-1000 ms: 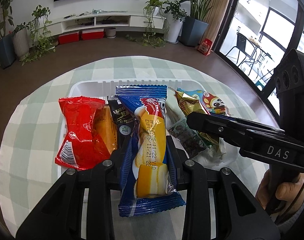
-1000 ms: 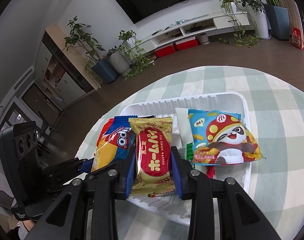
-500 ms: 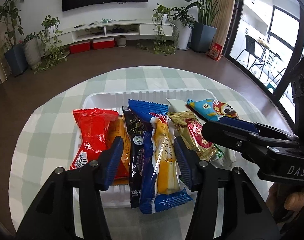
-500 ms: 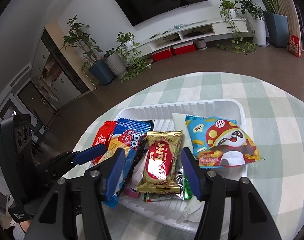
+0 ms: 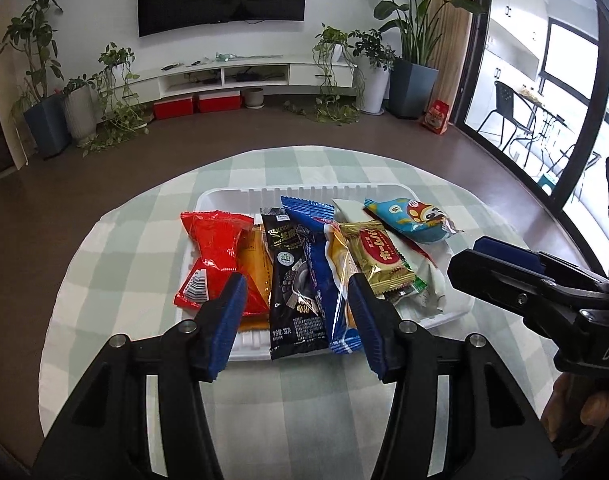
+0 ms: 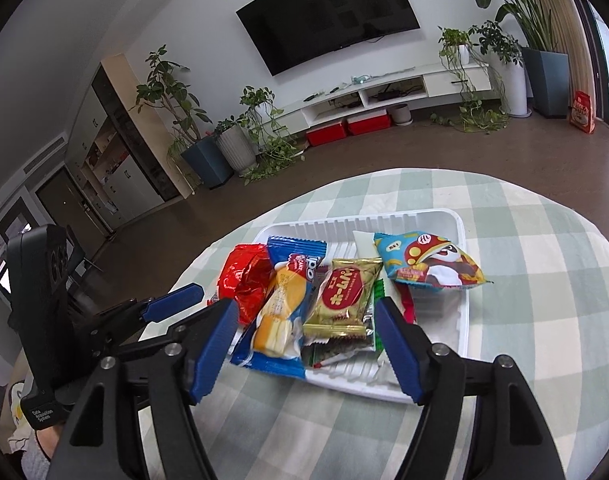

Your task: Organize snacks

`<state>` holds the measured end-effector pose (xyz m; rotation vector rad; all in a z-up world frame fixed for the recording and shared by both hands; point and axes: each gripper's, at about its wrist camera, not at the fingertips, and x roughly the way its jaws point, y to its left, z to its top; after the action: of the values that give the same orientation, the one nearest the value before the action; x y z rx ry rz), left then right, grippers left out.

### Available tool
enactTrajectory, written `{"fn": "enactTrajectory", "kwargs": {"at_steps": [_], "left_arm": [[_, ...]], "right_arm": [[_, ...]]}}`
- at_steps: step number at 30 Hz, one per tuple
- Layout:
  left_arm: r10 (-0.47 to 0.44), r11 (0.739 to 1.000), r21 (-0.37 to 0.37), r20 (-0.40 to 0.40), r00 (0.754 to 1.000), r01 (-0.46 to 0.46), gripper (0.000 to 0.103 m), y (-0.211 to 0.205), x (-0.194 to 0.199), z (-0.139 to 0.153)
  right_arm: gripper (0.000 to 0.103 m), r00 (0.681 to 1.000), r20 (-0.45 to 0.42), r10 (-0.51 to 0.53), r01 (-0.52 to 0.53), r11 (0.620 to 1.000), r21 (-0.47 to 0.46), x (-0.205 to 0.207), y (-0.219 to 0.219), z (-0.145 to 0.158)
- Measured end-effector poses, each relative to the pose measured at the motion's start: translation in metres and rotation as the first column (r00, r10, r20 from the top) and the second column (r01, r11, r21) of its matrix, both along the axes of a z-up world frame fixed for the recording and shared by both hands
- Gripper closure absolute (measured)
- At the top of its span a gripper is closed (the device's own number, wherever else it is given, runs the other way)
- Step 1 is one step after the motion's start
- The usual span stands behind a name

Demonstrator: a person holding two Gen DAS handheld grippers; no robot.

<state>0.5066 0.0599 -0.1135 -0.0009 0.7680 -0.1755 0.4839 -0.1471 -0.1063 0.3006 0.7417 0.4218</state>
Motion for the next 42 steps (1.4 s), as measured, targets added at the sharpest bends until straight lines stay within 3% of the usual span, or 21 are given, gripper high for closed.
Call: {"fn": "enactTrajectory", "kwargs": {"at_steps": [9,11,18,22,24,42], "left_arm": [[0.01,1.0,-0.001,0.028,1.0,-0.01,0.052,0.0,-0.043,0.016],[0.015,1.0,0.003,0.039,0.999,-0.015,0.045,-0.001,-0.055,0.021],[0.036,0.999,0.032,0.085,0.996,-0.039,0.042,-0.008,-0.096,0.044],[0.045,0.997,0.059,0.137,0.99,-0.054,0.032,-0.018,-0.126,0.06],[0.04,0.996,0.07,0.156,0.987,-0.051,0.032,-0.024,-0.141,0.067],[0.028,0.993,0.107,0.247,0.969,-0.056,0.032,-0.058,-0.248,0.089]], "right_arm": [[0.028,0.999,0.047,-0.014,0.015,1.0,-0.018,-0.036,0.0,0.021],[0.028,0.998,0.058,-0.016,0.017,1.0,-0.022,-0.045,0.0,0.025],[0.024,0.994,0.101,-0.037,0.043,0.998,-0.056,-0.086,-0.002,0.038],[0.021,0.987,0.145,-0.066,0.08,0.993,-0.091,-0.115,-0.006,0.048],[0.017,0.982,0.17,-0.084,0.103,0.989,-0.107,-0.13,-0.008,0.052],[0.011,0.948,0.289,-0.13,0.185,0.968,-0.17,-0.221,-0.015,0.066]]}}
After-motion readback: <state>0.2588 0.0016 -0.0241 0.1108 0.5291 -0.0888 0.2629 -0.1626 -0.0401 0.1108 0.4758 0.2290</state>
